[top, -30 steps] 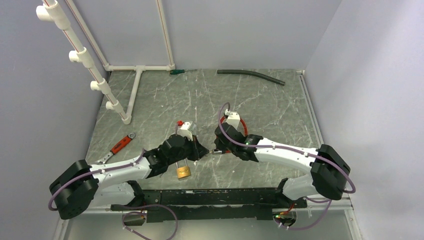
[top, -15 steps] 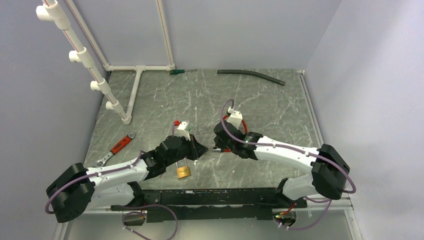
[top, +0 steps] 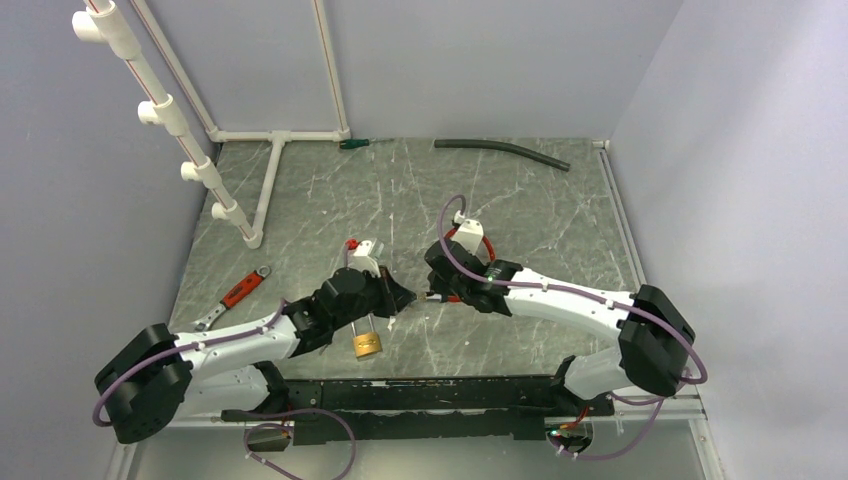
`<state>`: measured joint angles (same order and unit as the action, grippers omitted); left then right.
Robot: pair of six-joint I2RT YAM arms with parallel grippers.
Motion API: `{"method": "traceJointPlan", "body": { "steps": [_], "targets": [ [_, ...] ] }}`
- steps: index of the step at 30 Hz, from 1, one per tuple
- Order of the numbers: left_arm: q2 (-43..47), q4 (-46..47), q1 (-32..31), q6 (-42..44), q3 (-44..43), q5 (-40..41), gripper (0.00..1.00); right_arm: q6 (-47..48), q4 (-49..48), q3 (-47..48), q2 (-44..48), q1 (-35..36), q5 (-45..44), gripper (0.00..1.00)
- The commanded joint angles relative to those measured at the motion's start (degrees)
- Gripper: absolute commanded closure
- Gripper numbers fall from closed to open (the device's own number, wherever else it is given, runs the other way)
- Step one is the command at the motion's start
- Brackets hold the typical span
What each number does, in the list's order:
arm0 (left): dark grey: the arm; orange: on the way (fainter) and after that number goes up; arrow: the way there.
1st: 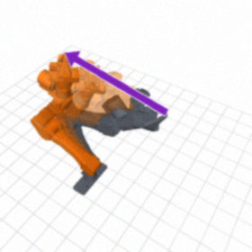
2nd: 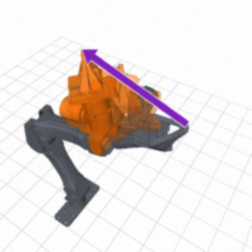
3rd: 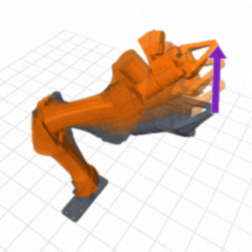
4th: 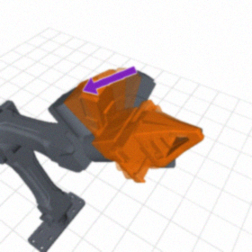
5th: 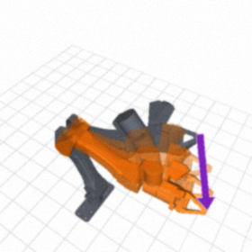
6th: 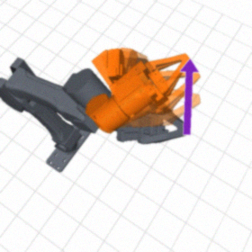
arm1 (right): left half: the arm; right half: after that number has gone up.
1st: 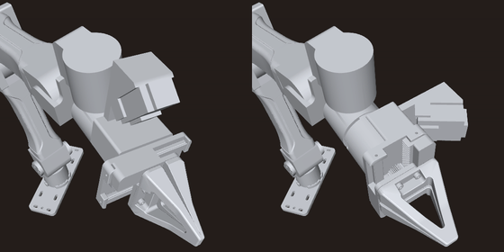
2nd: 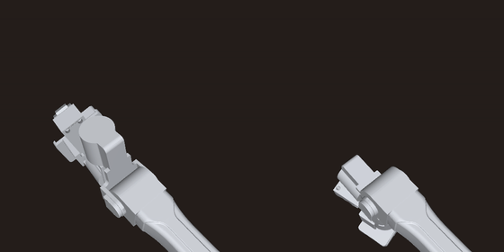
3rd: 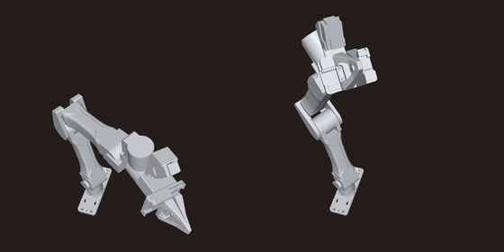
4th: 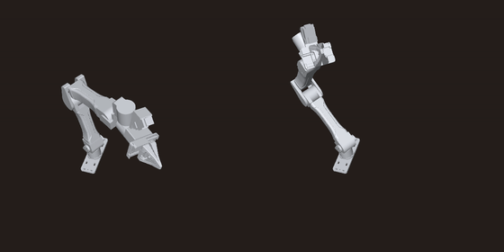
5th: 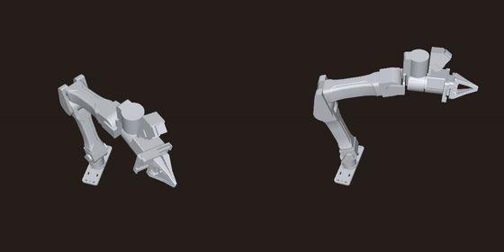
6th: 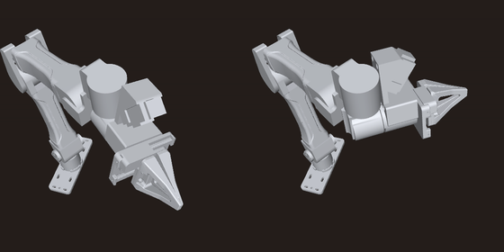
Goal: Unlock with the key
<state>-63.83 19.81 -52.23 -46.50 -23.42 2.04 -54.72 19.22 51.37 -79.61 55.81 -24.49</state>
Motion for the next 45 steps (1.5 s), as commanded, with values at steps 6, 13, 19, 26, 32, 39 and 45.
{"method": "traceJointPlan", "body": {
  "steps": [6,13,19,26,32,39,45],
  "targets": [
    [0.4,4.0,0.0,0.8,-1.2,-2.4,1.00,-1.5,-13.3,2.2,5.1,1.1,2.2,1.00],
    [0.1,8.3,0.0,11.1,-0.2,-3.9,1.00,-2.4,-9.1,6.1,3.8,0.9,4.0,1.00],
    [-2.6,-2.9,0.4,-2.8,-7.2,-0.6,1.00,-2.6,-13.0,3.2,6.5,0.9,2.3,1.00],
    [-12.0,9.3,2.7,-7.7,-6.1,-7.1,1.00,-5.4,-16.8,1.2,6.5,1.0,6.2,1.00],
    [-12.2,11.4,2.6,-3.6,-4.9,-5.0,1.00,-7.2,-17.7,0.0,7.0,0.9,6.8,1.00],
    [-12.3,8.3,2.6,1.8,-5.4,-4.3,1.00,-4.7,-18.1,-0.1,3.6,0.8,10.1,1.00],
    [-13.1,9.9,2.6,4.3,-2.6,-2.2,1.00,2.5,-18.4,-0.3,-0.3,0.5,14.4,0.84]
  ]
}}
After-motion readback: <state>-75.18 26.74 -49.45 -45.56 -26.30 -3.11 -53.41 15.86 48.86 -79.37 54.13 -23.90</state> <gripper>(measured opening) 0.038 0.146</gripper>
